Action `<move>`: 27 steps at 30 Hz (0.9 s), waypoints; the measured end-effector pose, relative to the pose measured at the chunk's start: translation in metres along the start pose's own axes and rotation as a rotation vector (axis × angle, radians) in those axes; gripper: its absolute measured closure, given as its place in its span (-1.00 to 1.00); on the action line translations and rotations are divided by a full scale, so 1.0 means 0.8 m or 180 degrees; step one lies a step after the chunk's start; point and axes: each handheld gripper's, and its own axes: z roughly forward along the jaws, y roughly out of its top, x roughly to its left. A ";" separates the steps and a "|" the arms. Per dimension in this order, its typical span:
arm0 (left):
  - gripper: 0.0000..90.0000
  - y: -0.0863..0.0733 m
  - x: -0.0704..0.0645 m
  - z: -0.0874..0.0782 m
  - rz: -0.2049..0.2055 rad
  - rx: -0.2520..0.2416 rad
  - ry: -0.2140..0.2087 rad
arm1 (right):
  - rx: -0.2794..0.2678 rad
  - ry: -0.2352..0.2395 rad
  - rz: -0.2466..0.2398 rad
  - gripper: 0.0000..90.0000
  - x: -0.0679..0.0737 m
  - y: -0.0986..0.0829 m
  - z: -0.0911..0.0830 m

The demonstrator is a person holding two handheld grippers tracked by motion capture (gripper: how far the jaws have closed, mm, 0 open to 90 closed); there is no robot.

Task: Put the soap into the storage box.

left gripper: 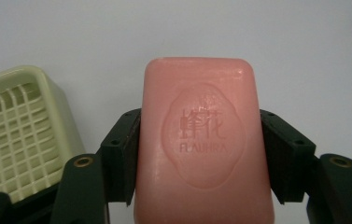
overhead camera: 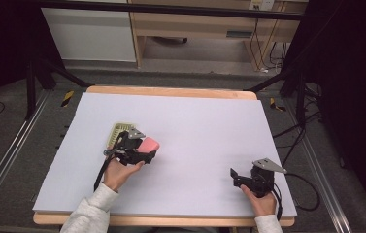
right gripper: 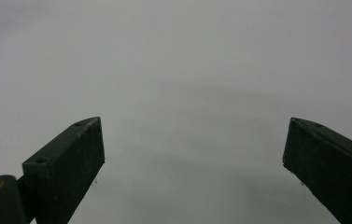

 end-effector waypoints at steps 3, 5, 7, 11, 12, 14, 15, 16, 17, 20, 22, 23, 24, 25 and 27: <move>-0.17 -0.002 0.008 -0.005 -0.0041 -0.0015 0.0031 | 0.0001 -0.0004 -0.0004 -0.87 0.000 0.000 0.000; -0.17 -0.003 0.013 -0.008 -0.0075 -0.0031 0.0037 | 0.0004 -0.0006 -0.0005 -0.87 0.001 0.000 0.000; -0.17 -0.004 0.017 -0.011 -0.0112 -0.0045 0.0050 | 0.0001 -0.0003 -0.0008 -0.87 0.001 0.000 0.000; -0.17 -0.004 0.024 -0.014 -0.0145 -0.0061 0.0091 | -0.0004 -0.0004 -0.0041 -0.87 0.001 0.000 0.000; -0.17 -0.004 0.026 -0.015 -0.0153 -0.0062 0.0099 | -0.0002 0.0000 -0.0030 -0.87 0.002 0.000 0.000; -0.17 -0.004 0.029 -0.016 -0.0171 -0.0069 0.0109 | -0.0007 -0.0005 -0.0044 -0.87 0.002 0.000 -0.001; -0.17 -0.004 0.031 -0.017 -0.0185 -0.0083 0.0123 | -0.0008 -0.0006 -0.0041 -0.87 0.002 0.000 -0.001; -0.17 -0.003 0.033 -0.017 -0.0190 -0.0087 0.0129 | -0.0008 -0.0005 -0.0041 -0.87 0.001 0.000 -0.001; -0.17 -0.003 0.034 -0.017 -0.0199 -0.0087 0.0128 | -0.0002 0.0005 -0.0029 -0.87 0.002 0.000 -0.001; -0.17 -0.002 0.040 -0.018 -0.0235 -0.0099 0.0139 | -0.0005 -0.0003 -0.0037 -0.87 0.002 0.000 -0.001; -0.17 -0.002 0.042 -0.019 -0.0249 -0.0105 0.0146 | -0.0003 0.0004 -0.0017 -0.87 0.002 0.000 -0.001; -0.17 -0.001 0.043 -0.020 -0.0258 -0.0110 0.0154 | -0.0003 0.0004 -0.0021 -0.87 0.002 0.000 -0.001; -0.17 -0.001 0.045 -0.021 -0.0262 -0.0110 0.0154 | -0.0006 0.0000 -0.0032 -0.87 0.002 0.000 -0.001; -0.17 -0.001 0.046 -0.021 -0.0269 -0.0120 0.0163 | -0.0004 0.0002 -0.0027 -0.87 0.002 0.000 -0.001; -0.17 0.001 0.049 -0.023 -0.0286 -0.0135 0.0173 | -0.0005 0.0002 -0.0029 -0.87 0.002 0.000 -0.001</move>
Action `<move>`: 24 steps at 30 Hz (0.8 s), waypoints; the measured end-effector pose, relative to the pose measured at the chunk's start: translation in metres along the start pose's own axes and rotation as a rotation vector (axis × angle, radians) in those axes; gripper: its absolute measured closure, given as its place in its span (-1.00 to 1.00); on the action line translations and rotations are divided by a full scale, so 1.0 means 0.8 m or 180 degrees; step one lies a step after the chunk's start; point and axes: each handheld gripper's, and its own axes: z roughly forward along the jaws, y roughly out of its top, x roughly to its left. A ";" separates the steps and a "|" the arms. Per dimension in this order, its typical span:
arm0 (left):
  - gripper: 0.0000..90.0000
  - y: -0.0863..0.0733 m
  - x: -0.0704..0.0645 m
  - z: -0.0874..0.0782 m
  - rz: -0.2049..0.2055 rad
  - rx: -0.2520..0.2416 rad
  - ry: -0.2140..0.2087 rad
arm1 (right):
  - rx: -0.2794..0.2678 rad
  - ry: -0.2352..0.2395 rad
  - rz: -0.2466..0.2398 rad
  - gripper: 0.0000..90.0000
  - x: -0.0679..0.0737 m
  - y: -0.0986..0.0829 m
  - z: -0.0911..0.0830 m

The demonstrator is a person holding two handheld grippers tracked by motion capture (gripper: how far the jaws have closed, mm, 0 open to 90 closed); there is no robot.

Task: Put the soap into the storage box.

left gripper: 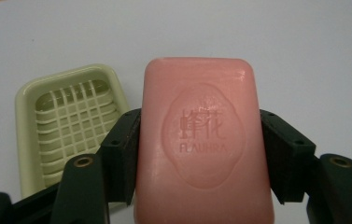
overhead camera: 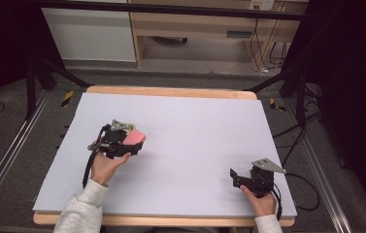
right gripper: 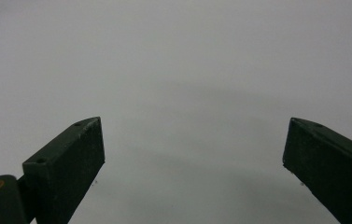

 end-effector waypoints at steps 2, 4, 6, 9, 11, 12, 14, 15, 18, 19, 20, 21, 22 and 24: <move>-0.17 0.001 0.003 -0.001 -0.0012 -0.0009 0.0009 | 0.0000 0.0000 0.0002 -0.87 0.000 0.000 0.000; -0.17 0.002 0.006 -0.002 -0.0012 -0.0005 0.0020 | -0.0002 -0.0002 -0.0009 -0.87 0.000 0.000 0.000; -0.17 0.002 0.008 -0.002 -0.0036 -0.0020 0.0030 | -0.0002 0.0002 -0.0008 -0.87 0.000 0.000 0.001; -0.17 0.003 0.012 -0.002 -0.0048 -0.0020 0.0044 | -0.0002 0.0009 -0.0005 -0.87 0.000 0.000 0.000; -0.17 0.003 0.013 -0.001 -0.0053 -0.0023 0.0052 | 0.0001 0.0009 0.0002 -0.87 0.000 0.000 0.001; -0.17 0.003 0.014 -0.001 -0.0055 -0.0028 0.0055 | 0.0002 0.0011 0.0003 -0.87 0.000 0.000 0.001; -0.17 0.004 0.015 -0.001 -0.0052 -0.0024 0.0064 | 0.0002 0.0015 0.0006 -0.87 0.001 0.000 0.001; -0.17 0.004 0.016 -0.001 -0.0063 -0.0033 0.0075 | 0.0003 0.0014 0.0007 -0.87 0.001 0.000 0.001; -0.17 0.006 0.021 0.000 -0.0065 -0.0032 0.0099 | 0.0009 0.0019 0.0008 -0.87 0.001 0.000 0.001; -0.17 0.007 0.023 0.001 -0.0080 -0.0033 0.0102 | 0.0016 0.0028 0.0019 -0.87 0.001 0.000 0.001; -0.17 0.007 0.025 0.002 -0.0096 -0.0036 0.0111 | 0.0016 0.0028 0.0019 -0.87 0.001 0.000 0.001; -0.17 0.007 0.029 0.003 -0.0105 -0.0021 0.0120 | 0.0015 0.0023 0.0010 -0.87 0.001 0.000 0.001; -0.17 0.007 0.030 0.003 -0.0124 -0.0033 0.0124 | 0.0010 0.0012 0.0001 -0.87 0.001 0.000 0.001; -0.17 0.007 0.034 0.005 -0.0145 -0.0026 0.0147 | 0.0006 0.0005 -0.0012 -0.87 0.000 0.000 0.002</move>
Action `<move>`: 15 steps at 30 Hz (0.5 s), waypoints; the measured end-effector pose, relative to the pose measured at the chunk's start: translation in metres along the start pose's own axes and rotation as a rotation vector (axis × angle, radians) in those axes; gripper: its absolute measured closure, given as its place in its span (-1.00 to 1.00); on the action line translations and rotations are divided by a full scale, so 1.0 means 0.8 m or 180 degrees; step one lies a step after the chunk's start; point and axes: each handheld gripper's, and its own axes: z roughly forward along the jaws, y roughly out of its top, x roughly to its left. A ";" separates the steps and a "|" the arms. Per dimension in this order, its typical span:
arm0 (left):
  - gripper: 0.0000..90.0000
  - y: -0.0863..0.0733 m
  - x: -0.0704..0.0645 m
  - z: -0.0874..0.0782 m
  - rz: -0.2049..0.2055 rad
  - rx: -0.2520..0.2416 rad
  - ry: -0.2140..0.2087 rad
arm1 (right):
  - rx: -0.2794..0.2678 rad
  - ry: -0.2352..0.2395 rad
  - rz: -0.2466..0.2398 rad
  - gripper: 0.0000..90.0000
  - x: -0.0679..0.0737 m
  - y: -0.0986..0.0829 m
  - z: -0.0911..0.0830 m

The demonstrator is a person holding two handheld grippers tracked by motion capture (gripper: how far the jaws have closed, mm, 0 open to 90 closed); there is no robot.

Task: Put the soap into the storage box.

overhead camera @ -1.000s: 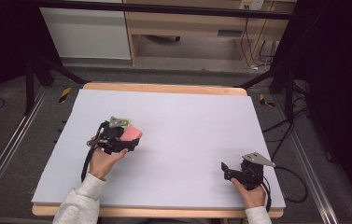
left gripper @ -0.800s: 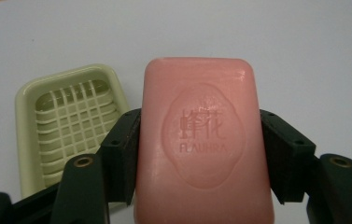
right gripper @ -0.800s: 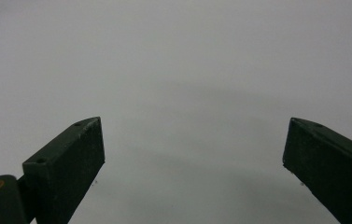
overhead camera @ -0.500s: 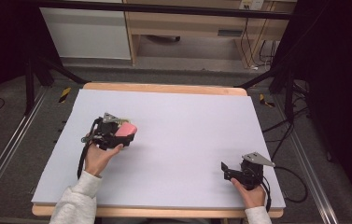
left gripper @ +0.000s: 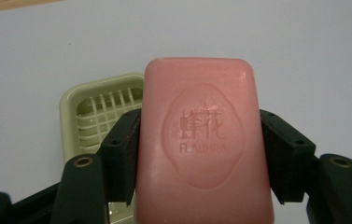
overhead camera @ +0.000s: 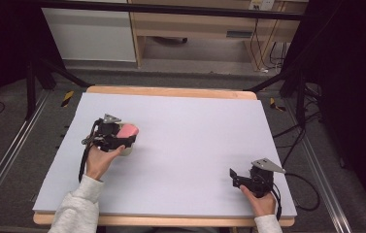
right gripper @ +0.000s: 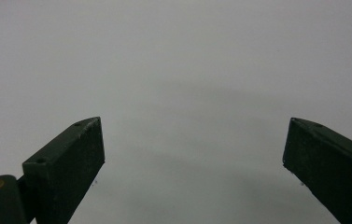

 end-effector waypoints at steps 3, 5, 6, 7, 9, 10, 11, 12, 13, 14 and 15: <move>-0.17 0.000 0.005 0.003 -0.0014 0.0001 0.0036 | 0.0008 0.0005 0.0009 -0.87 0.001 0.000 0.001; -0.17 0.001 0.007 0.005 -0.0028 0.0008 0.0045 | 0.0006 0.0007 0.0004 -0.88 0.001 0.000 0.001; -0.17 0.001 0.009 0.006 -0.0041 -0.0001 0.0056 | -0.0006 0.0007 -0.0006 -0.88 0.001 0.000 0.001; -0.17 0.001 0.010 0.007 -0.0042 0.0009 0.0058 | -0.0012 0.0009 0.0004 -0.88 0.002 0.001 0.001; -0.17 0.001 0.013 0.011 -0.0064 0.0014 0.0073 | -0.0009 0.0007 0.0006 -0.88 0.002 0.001 0.001; -0.17 0.001 0.014 0.011 -0.0054 0.0025 0.0082 | -0.0004 0.0011 0.0004 -0.88 0.002 0.001 0.001; -0.17 0.002 0.016 0.013 -0.0062 0.0026 0.0088 | -0.0004 0.0011 0.0000 -0.88 0.002 0.001 0.001; -0.17 0.002 0.017 0.014 -0.0078 0.0024 0.0092 | -0.0002 0.0013 -0.0001 -0.88 0.003 0.001 0.002; -0.17 0.002 0.018 0.015 -0.0079 0.0026 0.0103 | -0.0001 0.0006 -0.0003 -0.88 0.003 0.001 0.002; -0.17 0.002 0.019 0.016 -0.0087 0.0030 0.0112 | 0.0001 0.0005 -0.0001 -0.88 0.003 0.001 0.002; -0.17 0.002 0.019 0.017 -0.0102 0.0017 0.0116 | -0.0001 0.0004 -0.0010 -0.88 0.003 0.001 0.002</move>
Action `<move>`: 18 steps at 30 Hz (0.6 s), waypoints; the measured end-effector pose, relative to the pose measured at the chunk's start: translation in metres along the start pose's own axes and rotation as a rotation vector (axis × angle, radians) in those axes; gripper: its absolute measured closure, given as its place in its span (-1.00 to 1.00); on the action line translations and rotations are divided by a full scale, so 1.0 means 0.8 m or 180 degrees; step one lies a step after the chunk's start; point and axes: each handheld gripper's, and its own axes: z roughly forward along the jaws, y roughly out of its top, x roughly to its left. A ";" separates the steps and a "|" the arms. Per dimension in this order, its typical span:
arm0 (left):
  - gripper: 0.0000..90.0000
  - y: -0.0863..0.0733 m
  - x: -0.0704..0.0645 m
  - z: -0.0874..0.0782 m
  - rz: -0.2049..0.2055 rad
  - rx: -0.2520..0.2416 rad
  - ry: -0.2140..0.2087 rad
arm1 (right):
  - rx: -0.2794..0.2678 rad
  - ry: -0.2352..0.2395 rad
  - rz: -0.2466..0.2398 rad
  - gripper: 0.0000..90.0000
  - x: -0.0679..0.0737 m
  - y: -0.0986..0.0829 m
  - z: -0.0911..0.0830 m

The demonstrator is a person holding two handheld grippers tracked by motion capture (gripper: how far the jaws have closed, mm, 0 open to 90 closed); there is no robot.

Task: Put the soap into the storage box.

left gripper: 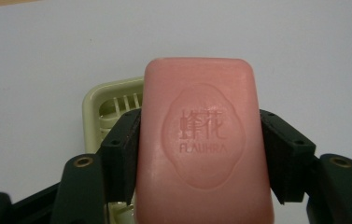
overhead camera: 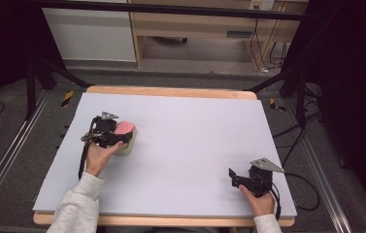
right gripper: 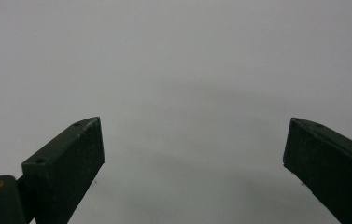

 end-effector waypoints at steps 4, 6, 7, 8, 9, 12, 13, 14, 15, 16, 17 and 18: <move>-0.17 0.000 0.003 0.004 -0.0014 0.0025 0.0010 | 0.0004 0.0007 -0.0004 -0.88 0.001 0.000 0.000; -0.17 0.000 0.005 0.006 -0.0013 0.0033 0.0024 | 0.0003 -0.0003 -0.0024 -0.88 0.001 0.000 0.000; -0.17 0.000 0.007 0.007 -0.0012 0.0036 0.0032 | 0.0003 -0.0003 -0.0025 -0.88 0.001 0.000 0.001; -0.17 -0.001 0.008 0.008 -0.0012 0.0044 0.0045 | 0.0004 -0.0001 -0.0024 -0.88 0.001 0.000 0.001; -0.17 -0.001 0.009 0.010 -0.0023 0.0046 0.0054 | 0.0002 0.0002 -0.0027 -0.88 0.001 0.000 0.001; -0.17 -0.003 0.013 0.014 -0.0037 0.0064 0.0077 | 0.0002 0.0005 -0.0030 -0.88 0.001 0.000 0.001; -0.17 -0.003 0.013 0.015 -0.0033 0.0073 0.0086 | 0.0000 0.0005 -0.0031 -0.88 0.001 0.000 0.001; -0.17 -0.004 0.014 0.016 -0.0031 0.0077 0.0095 | 0.0001 0.0006 -0.0031 -0.88 0.001 0.000 0.001; -0.17 -0.004 0.015 0.017 -0.0043 0.0077 0.0096 | 0.0002 0.0004 -0.0031 -0.88 0.001 0.000 0.001; -0.17 -0.005 0.015 0.017 -0.0047 0.0079 0.0097 | 0.0004 0.0003 -0.0030 -0.88 0.001 0.000 0.001; -0.17 -0.005 0.016 0.018 -0.0047 0.0089 0.0105 | 0.0001 0.0003 -0.0031 -0.88 0.001 0.000 0.001; -0.17 -0.006 0.017 0.019 -0.0053 0.0090 0.0107 | -0.0001 0.0001 -0.0029 -0.88 0.001 0.000 0.001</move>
